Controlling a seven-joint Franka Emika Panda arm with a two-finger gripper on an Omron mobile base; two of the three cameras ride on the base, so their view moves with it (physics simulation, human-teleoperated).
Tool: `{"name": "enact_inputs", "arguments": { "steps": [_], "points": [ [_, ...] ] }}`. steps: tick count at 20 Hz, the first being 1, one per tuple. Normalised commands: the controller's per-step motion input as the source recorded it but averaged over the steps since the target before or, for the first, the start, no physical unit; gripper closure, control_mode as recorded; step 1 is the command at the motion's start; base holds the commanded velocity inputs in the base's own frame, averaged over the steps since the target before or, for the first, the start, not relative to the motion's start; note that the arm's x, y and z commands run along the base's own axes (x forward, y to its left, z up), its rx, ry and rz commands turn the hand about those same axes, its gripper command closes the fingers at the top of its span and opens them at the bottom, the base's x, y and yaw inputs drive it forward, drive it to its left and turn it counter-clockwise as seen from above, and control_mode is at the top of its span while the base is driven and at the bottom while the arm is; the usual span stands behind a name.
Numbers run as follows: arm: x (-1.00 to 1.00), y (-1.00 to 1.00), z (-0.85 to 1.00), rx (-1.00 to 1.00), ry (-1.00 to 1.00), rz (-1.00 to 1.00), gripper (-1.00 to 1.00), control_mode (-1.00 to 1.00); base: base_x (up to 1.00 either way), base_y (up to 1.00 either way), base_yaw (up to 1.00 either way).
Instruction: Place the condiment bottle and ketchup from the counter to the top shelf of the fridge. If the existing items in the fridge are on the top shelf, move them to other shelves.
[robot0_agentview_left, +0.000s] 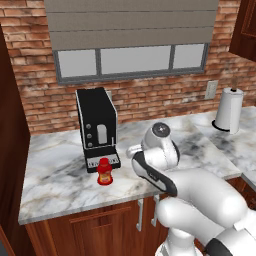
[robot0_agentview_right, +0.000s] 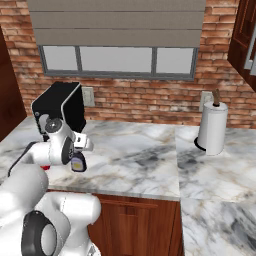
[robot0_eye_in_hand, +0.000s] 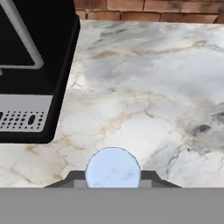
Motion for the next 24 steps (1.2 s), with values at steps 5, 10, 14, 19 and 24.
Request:
{"name": "enact_inputs", "arguments": {
  "steps": [5, 10, 14, 19, 24],
  "points": [
    [-0.76, 0.00, 0.94, 0.00, -0.14, 0.00, 1.00, -1.00, 0.00, 0.00, 0.00],
    [-0.98, 0.00, 1.00, 0.00, -0.05, 0.00, 1.00, -1.00, 0.00, 0.00, 0.00],
    [-1.00, 0.00, 1.00, 0.00, 0.00, 0.00, 1.00, -1.00, 0.00, 0.00, 0.00],
    [-1.00, -0.01, 1.00, 0.00, 0.00, 0.00, 1.00, -1.00, 0.00, 0.00, 0.00],
    [-1.00, -0.08, 0.88, 0.00, -0.01, 0.00, 1.00, -1.00, 0.00, 0.00, 0.00]
  ]
}}
